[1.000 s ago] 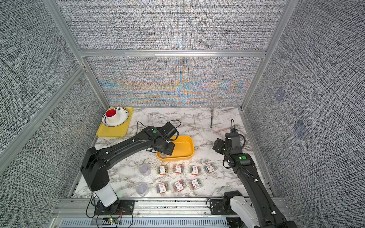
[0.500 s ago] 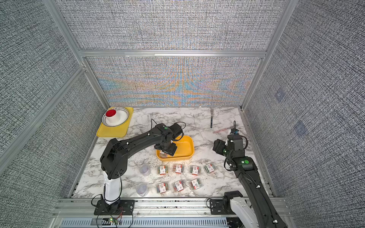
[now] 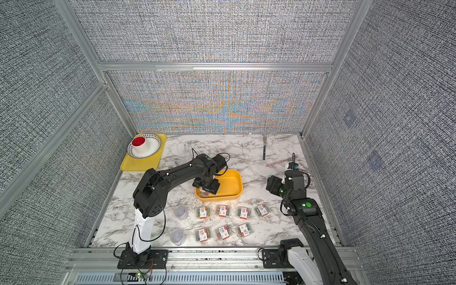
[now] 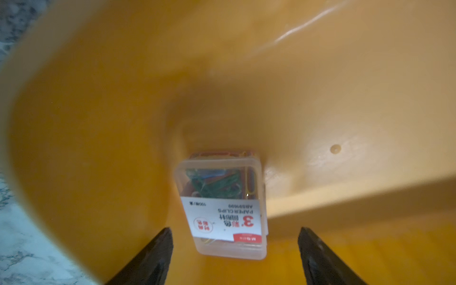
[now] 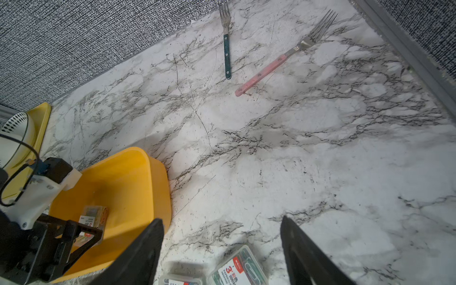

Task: Take the paper clips out of the storage box
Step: Pick up the boxed paper clips from the storage box.

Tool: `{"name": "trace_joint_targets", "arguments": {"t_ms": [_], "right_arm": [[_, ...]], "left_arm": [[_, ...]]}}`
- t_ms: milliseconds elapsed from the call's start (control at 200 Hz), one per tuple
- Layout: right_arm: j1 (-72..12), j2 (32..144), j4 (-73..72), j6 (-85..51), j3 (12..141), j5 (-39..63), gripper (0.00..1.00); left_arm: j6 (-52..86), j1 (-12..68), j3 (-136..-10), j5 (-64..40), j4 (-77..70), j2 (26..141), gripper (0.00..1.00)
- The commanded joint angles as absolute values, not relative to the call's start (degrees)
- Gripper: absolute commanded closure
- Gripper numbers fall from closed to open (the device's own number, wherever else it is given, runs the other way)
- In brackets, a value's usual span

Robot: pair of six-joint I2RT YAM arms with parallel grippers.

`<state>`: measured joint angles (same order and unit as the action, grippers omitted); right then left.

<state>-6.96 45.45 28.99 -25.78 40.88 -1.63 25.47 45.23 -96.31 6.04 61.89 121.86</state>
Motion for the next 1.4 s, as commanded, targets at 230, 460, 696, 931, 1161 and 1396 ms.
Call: {"name": "trace_joint_targets", "arguments": {"t_ms": [230, 460, 696, 931, 1161, 1396], "right_arm": [[-6.8, 45.3, 28.2, -25.4, 40.1, -1.9, 0.23], [-6.7, 45.3, 27.6, -25.5, 39.2, -1.9, 0.23], [-6.7, 45.8, 27.1, -25.8, 39.3, -1.1, 0.24], [-6.7, 45.6, 26.9, -26.2, 39.2, -0.8, 0.25], [-6.7, 45.6, 27.1, -26.5, 39.8, 0.1, 0.26], [-6.6, 45.3, 30.3, -25.6, 43.8, 0.1, 0.26]], "left_arm": [[24.6, 44.3, -99.6, 3.5, 61.5, 126.2, 0.19], [23.4, 45.3, -100.8, 1.3, 58.8, 125.4, 0.35], [22.7, 45.9, -102.1, 2.3, 59.3, 122.3, 0.46], [22.2, 46.3, -102.3, 4.2, 60.4, 117.6, 0.46], [21.3, 47.2, -103.1, 5.3, 61.2, 114.3, 0.46], [20.6, 51.0, -105.9, 5.6, 62.1, 111.9, 0.46]]}}
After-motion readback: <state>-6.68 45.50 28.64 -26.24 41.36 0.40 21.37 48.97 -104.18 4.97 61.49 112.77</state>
